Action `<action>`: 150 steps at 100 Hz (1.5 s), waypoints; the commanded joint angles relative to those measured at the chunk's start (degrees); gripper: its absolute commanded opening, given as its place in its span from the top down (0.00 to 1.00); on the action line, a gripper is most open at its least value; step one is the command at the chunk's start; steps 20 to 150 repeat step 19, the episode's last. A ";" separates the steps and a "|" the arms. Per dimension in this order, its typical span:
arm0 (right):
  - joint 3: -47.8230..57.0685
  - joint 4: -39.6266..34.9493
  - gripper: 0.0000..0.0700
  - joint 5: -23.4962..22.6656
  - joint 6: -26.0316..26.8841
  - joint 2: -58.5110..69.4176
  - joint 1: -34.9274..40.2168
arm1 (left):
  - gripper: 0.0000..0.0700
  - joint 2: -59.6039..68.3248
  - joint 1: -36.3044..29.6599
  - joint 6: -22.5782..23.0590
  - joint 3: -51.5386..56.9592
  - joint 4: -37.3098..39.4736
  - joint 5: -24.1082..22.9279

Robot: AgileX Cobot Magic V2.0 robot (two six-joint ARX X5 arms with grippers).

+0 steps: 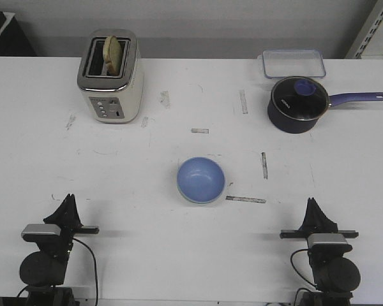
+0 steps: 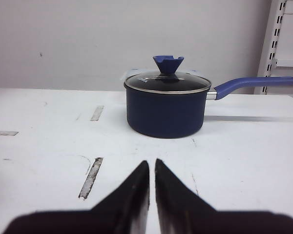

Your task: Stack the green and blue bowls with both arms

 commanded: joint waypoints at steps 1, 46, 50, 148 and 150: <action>-0.13 0.70 0.98 -0.02 0.59 -0.02 0.02 | 1.00 -0.11 0.02 0.31 -1.25 0.66 0.26; -0.13 0.68 0.98 -0.02 0.59 -0.02 0.02 | 1.00 -0.11 0.02 0.31 -1.25 0.66 0.26; -0.13 0.68 0.98 -0.02 0.59 -0.02 0.02 | 1.00 -0.11 0.02 0.31 -1.25 0.66 0.26; -0.13 0.68 0.98 -0.02 0.59 -0.02 0.02 | 1.00 -0.11 0.02 0.31 -1.25 0.66 0.26; -0.13 0.68 0.98 -0.02 0.59 -0.02 0.02 | 1.00 -0.11 0.02 0.31 -1.25 0.66 0.26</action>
